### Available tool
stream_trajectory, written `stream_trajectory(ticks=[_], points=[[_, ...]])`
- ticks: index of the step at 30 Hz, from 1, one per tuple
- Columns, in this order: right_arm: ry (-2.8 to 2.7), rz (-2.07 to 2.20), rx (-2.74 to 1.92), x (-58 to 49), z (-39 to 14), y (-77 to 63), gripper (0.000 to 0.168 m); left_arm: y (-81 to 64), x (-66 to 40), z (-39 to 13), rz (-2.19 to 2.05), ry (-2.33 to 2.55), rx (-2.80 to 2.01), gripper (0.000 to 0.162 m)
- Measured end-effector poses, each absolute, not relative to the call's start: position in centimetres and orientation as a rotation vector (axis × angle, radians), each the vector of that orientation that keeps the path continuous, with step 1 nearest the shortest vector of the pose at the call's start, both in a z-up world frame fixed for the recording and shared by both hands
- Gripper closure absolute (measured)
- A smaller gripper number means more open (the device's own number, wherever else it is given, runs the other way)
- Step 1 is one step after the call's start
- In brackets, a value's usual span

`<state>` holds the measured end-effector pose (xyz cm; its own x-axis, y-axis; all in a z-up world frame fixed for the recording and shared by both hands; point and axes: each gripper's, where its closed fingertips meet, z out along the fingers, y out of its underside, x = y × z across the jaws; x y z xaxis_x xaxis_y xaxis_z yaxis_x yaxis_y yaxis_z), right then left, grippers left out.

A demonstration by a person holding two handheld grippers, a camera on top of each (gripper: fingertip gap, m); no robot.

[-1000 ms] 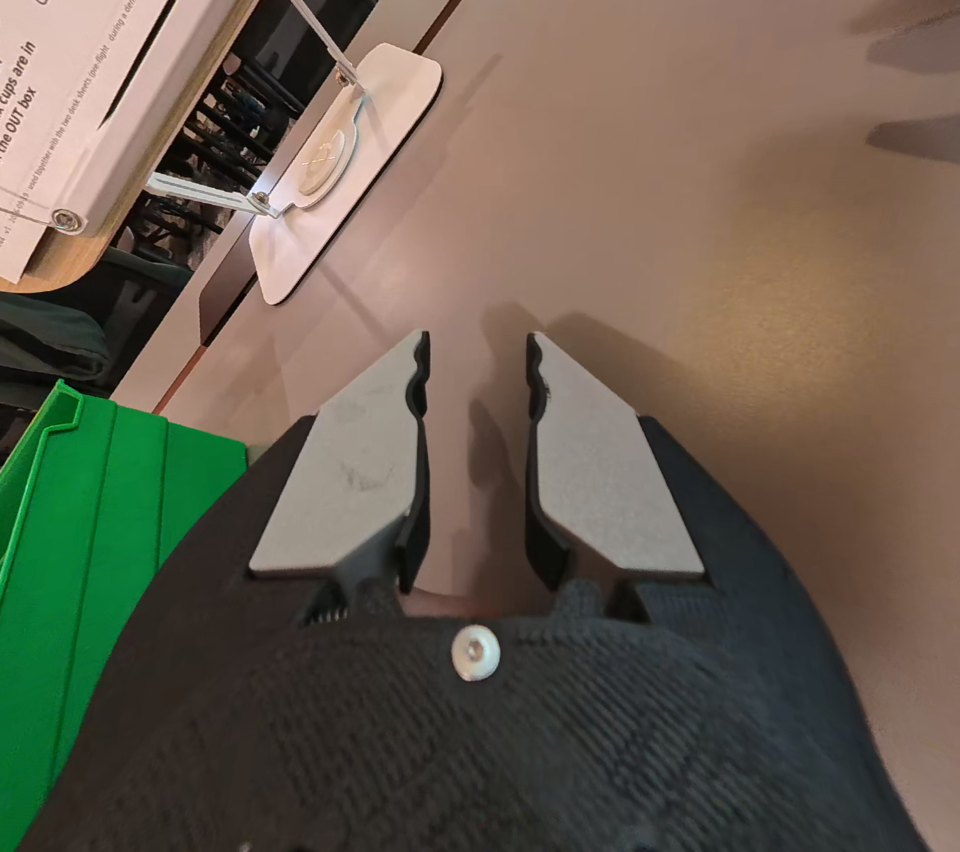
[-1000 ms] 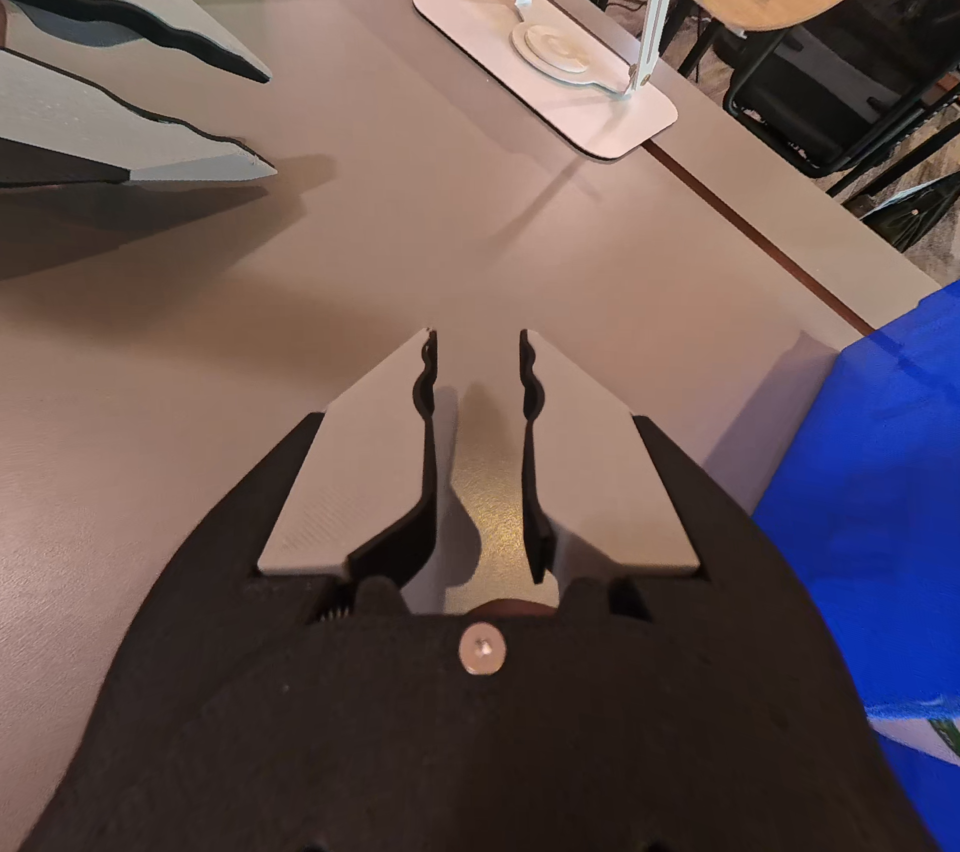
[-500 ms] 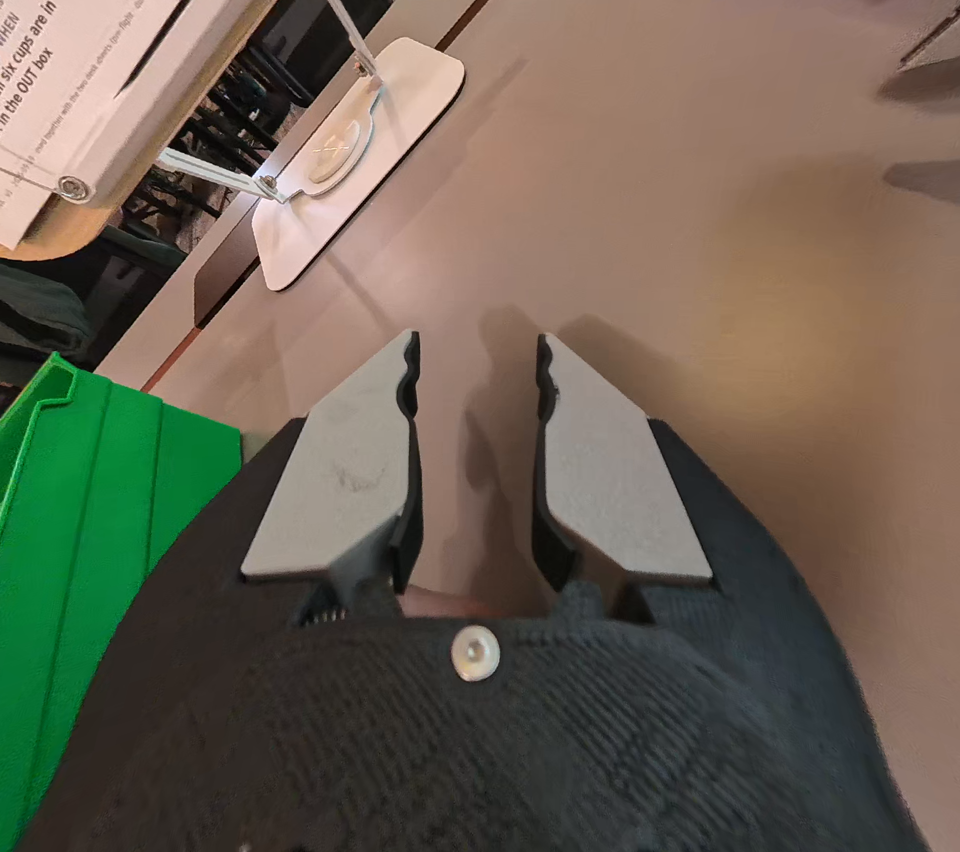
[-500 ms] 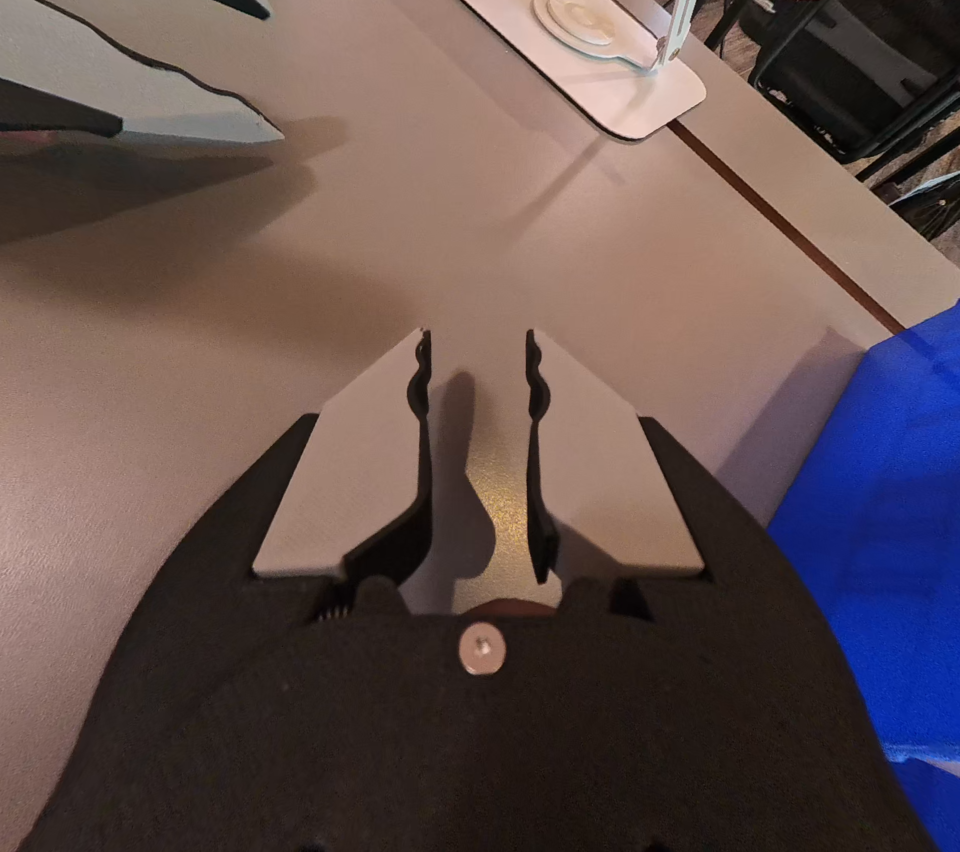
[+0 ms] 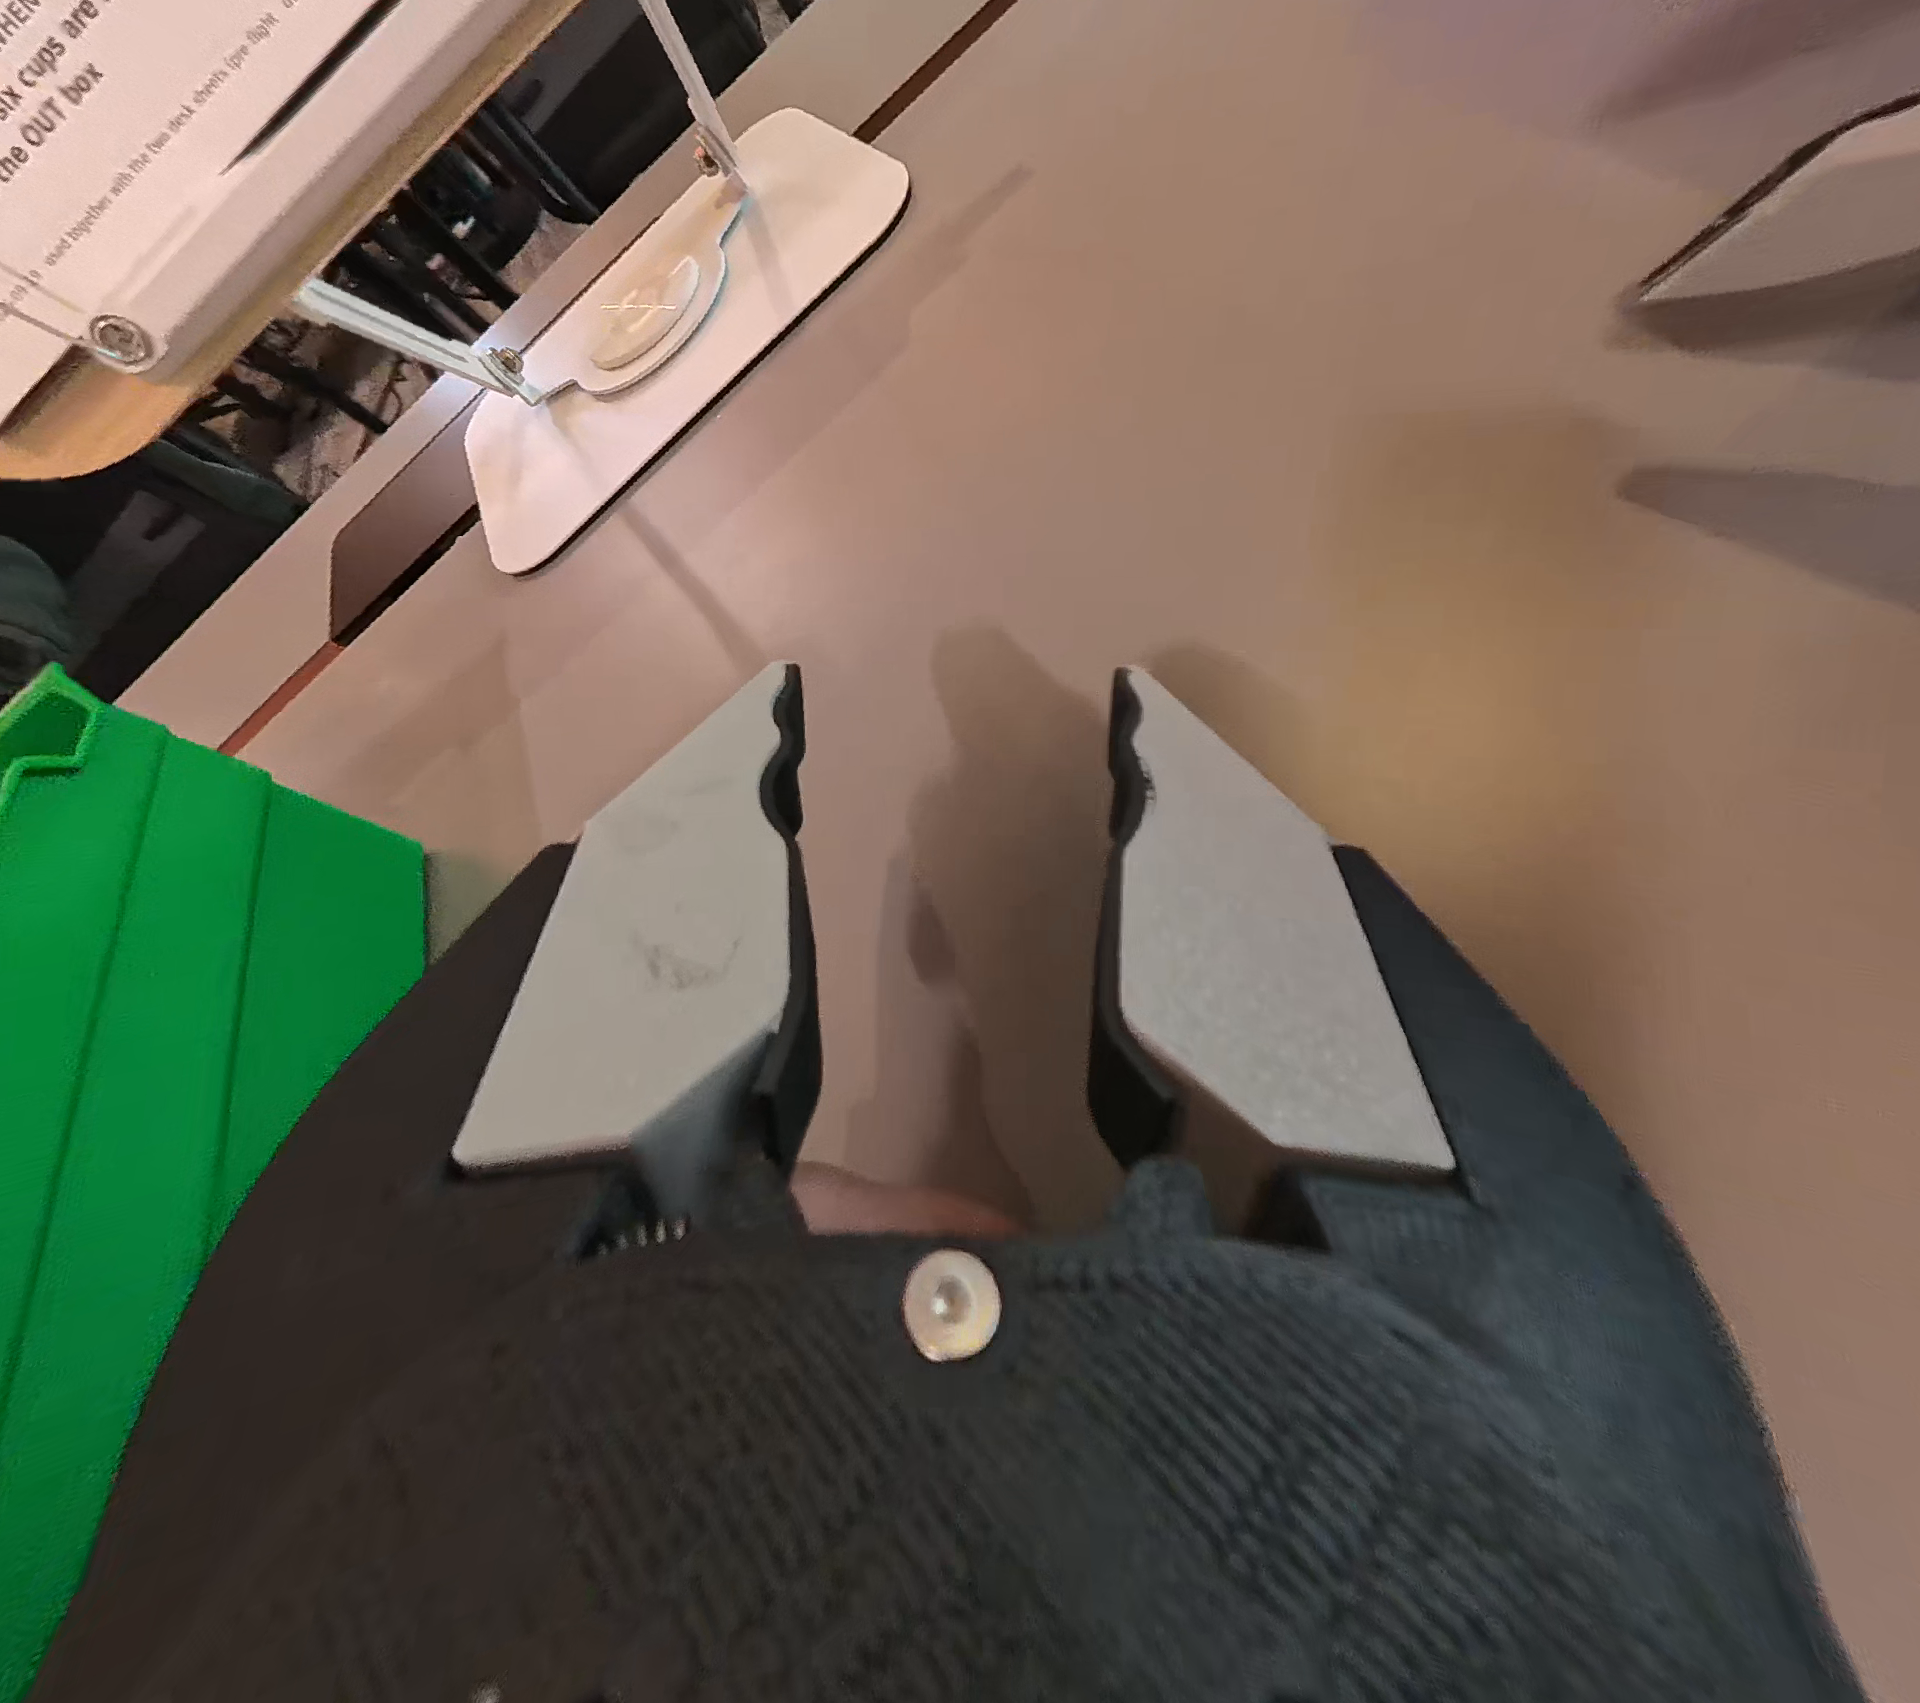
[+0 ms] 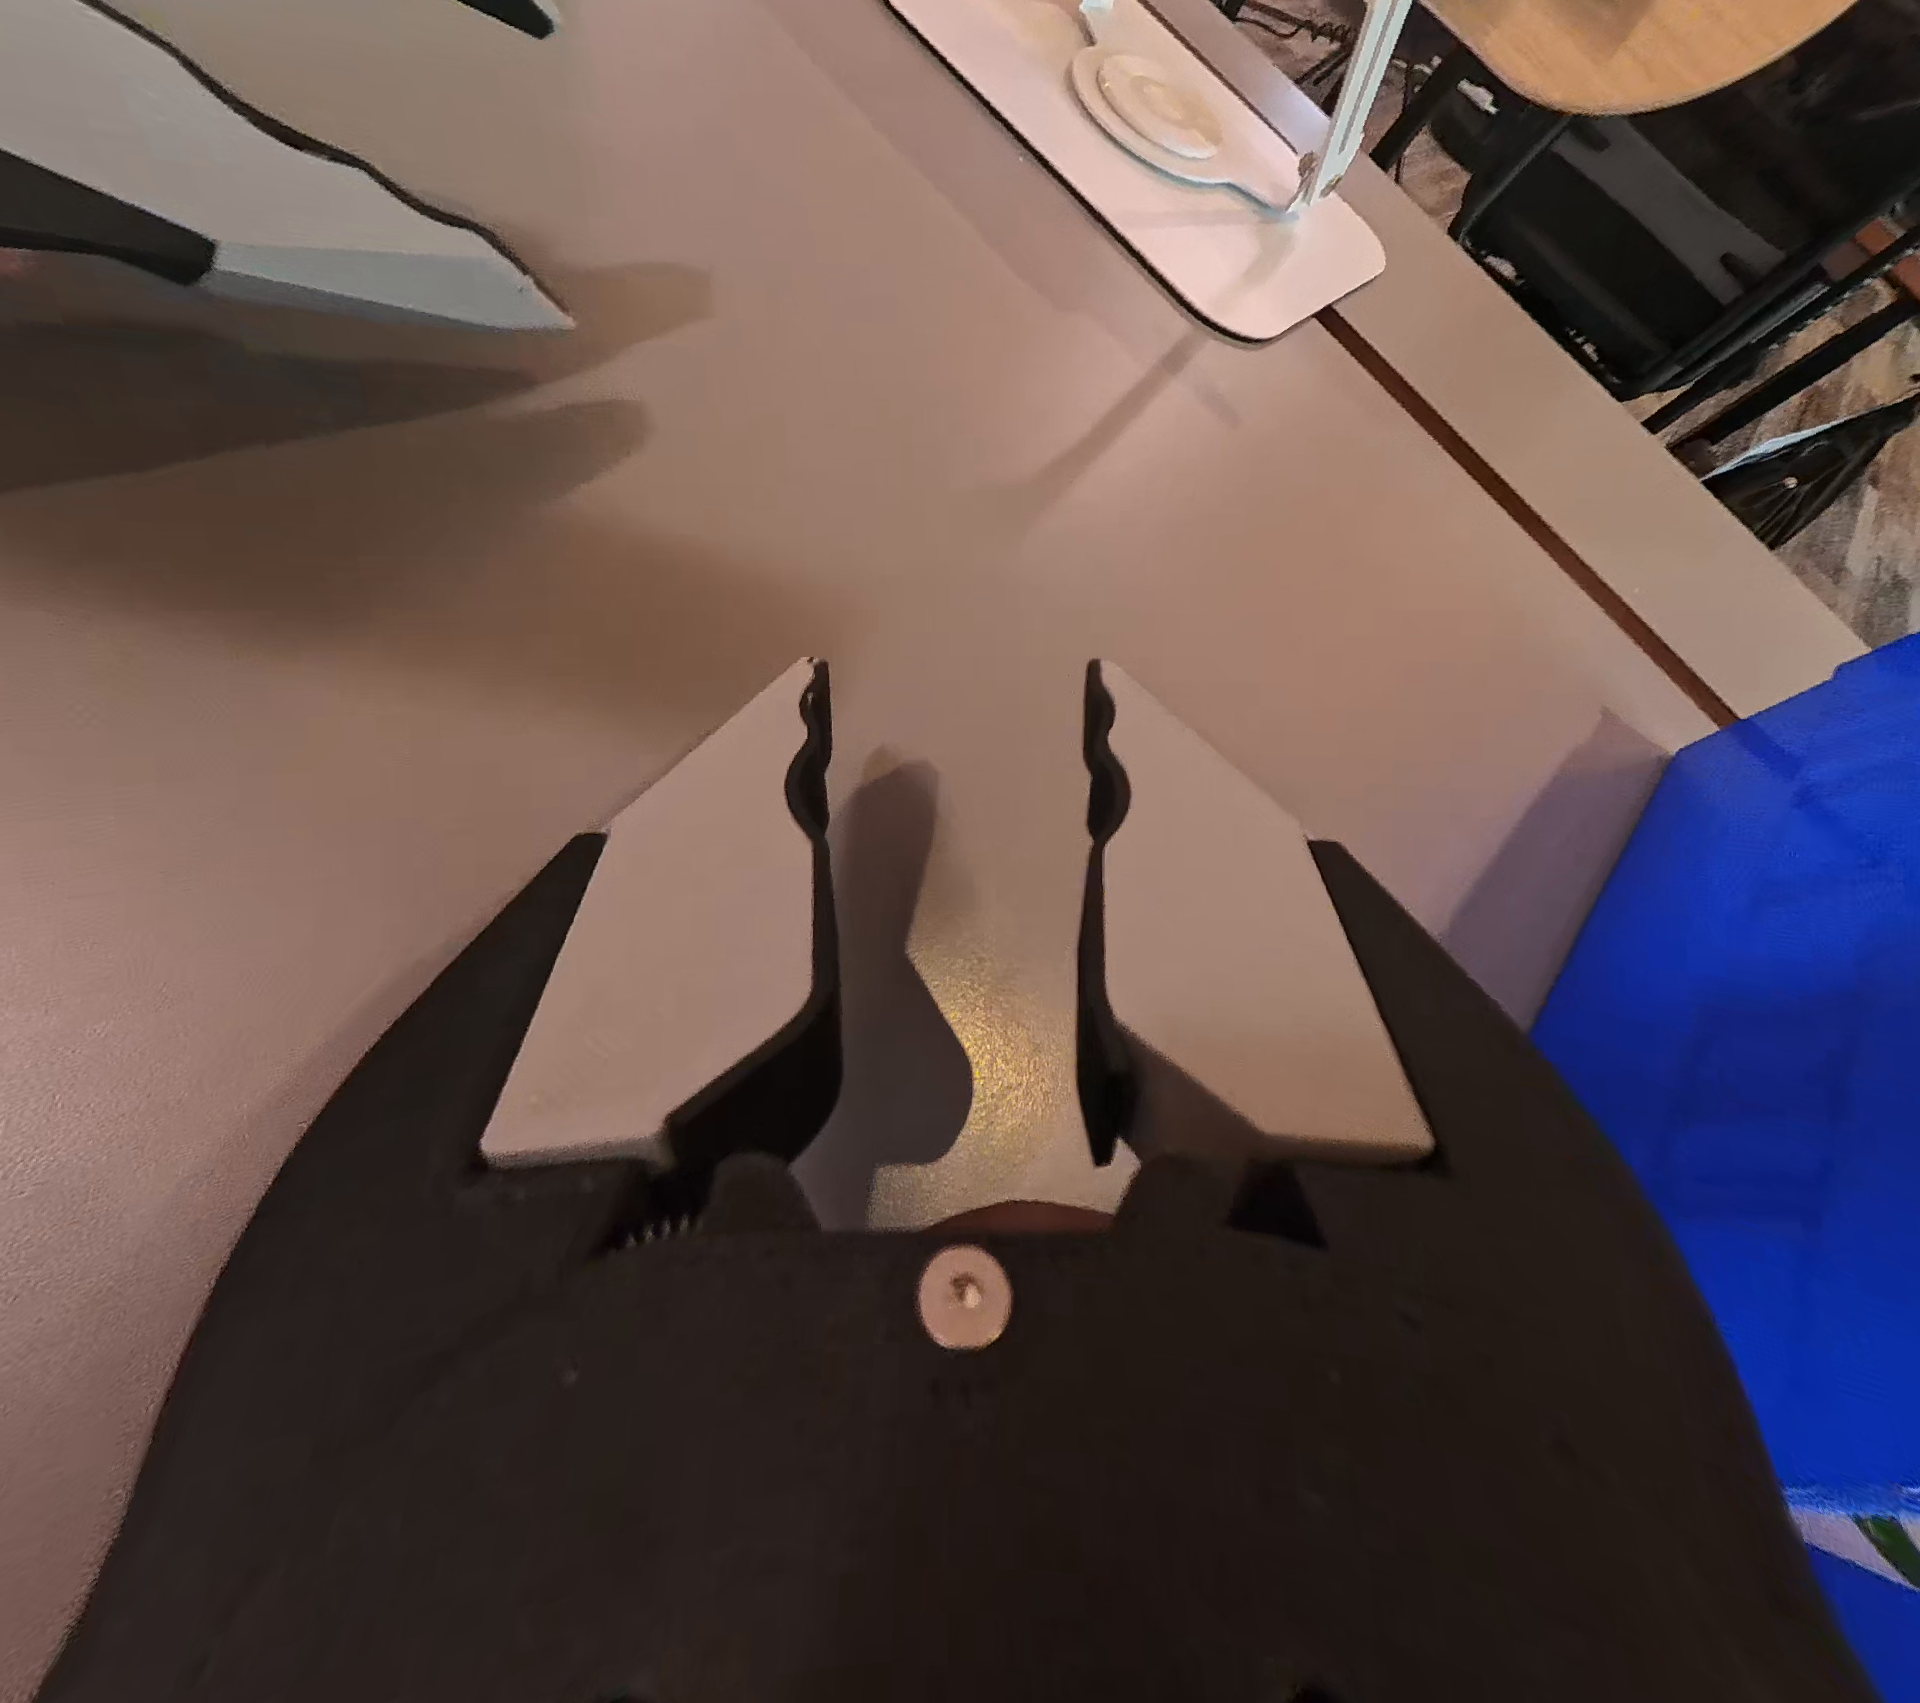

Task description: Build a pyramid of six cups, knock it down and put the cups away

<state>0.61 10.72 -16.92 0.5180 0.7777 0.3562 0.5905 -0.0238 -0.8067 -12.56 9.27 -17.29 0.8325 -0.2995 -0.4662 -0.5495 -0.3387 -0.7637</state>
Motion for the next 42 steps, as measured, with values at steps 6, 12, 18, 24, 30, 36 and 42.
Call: stream_trajectory(ticks=[6,12,18,24,30,36,42], points=[[-1.110,0.198,-1.646,0.8,-14.8,10.4,0.111,4.7,-12.8,-13.8,-0.019,0.435,-1.925,0.094],[-0.980,0.035,-1.446,4.3,-8.5,9.6,0.108,-3.5,-15.1,-6.5,-0.023,0.505,-1.764,0.089],[-0.746,0.082,-1.407,11.2,-6.2,8.9,0.118,-8.3,-23.2,-7.5,0.078,0.434,-1.805,0.083],[-0.647,0.004,-1.667,15.0,-11.2,11.6,0.107,-7.5,-28.9,-11.9,0.210,0.296,-1.905,0.076],[-0.639,0.002,-1.862,16.1,-15.0,14.6,0.119,-3.8,-30.4,-14.6,0.234,0.220,-1.985,0.105],[-0.751,-0.010,-1.907,15.6,-15.9,14.0,0.157,-2.2,-31.6,-13.9,0.283,0.232,-1.991,0.160],[-0.951,0.110,-1.853,12.7,-15.9,8.5,0.154,-5.2,-32.2,-12.2,-0.007,0.199,-1.968,0.161]])
